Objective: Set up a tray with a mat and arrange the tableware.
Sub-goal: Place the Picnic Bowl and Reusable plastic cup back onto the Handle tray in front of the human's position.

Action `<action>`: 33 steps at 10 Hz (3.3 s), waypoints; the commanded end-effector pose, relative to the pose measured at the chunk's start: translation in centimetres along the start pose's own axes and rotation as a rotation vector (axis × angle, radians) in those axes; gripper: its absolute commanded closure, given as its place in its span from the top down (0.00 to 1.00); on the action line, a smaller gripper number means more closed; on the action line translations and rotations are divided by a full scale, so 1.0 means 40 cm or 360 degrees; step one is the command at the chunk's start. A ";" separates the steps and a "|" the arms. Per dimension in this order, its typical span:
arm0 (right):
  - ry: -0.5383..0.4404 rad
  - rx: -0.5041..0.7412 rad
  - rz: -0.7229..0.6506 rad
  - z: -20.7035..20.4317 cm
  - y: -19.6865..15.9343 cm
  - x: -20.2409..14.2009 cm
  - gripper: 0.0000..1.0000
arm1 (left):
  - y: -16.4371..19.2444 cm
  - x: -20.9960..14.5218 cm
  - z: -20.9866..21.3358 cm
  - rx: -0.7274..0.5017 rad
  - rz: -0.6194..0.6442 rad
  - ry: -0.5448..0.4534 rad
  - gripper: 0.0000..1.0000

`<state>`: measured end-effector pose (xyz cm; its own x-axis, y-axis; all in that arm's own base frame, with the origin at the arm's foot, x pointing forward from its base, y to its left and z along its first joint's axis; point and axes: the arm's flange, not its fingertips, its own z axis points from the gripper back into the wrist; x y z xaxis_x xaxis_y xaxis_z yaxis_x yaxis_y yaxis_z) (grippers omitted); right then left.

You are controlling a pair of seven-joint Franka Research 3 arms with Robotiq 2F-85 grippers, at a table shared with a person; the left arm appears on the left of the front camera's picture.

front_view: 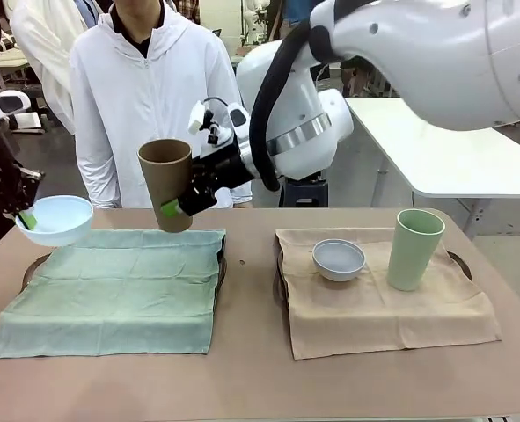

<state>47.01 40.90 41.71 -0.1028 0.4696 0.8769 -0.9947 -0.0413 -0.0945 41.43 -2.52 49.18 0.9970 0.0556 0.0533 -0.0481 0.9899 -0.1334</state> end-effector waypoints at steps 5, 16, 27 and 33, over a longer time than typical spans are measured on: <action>0.0021 0.0125 -0.0118 -0.118 0.012 -0.182 0.83 | 0.030 0.056 -0.178 -0.0087 -0.0046 0.0055 0.04; 0.0010 0.0117 -0.0127 -0.162 -0.019 -0.273 0.83 | 0.023 0.117 -0.351 -0.0054 -0.0196 0.0033 0.04; 0.0098 0.0113 -0.0074 -0.164 -0.012 -0.310 0.83 | 0.014 0.121 -0.377 -0.0036 -0.0225 0.0006 0.04; 0.0220 0.0109 -0.0142 -0.148 -0.009 -0.288 1.00 | 0.018 0.109 -0.357 0.0027 -0.0189 0.0074 0.84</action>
<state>48.93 41.00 28.47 -0.0354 0.5304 0.8470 -0.9968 -0.0790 0.0078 47.03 -3.57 34.37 0.9963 -0.0767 0.0384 0.0814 0.9867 -0.1406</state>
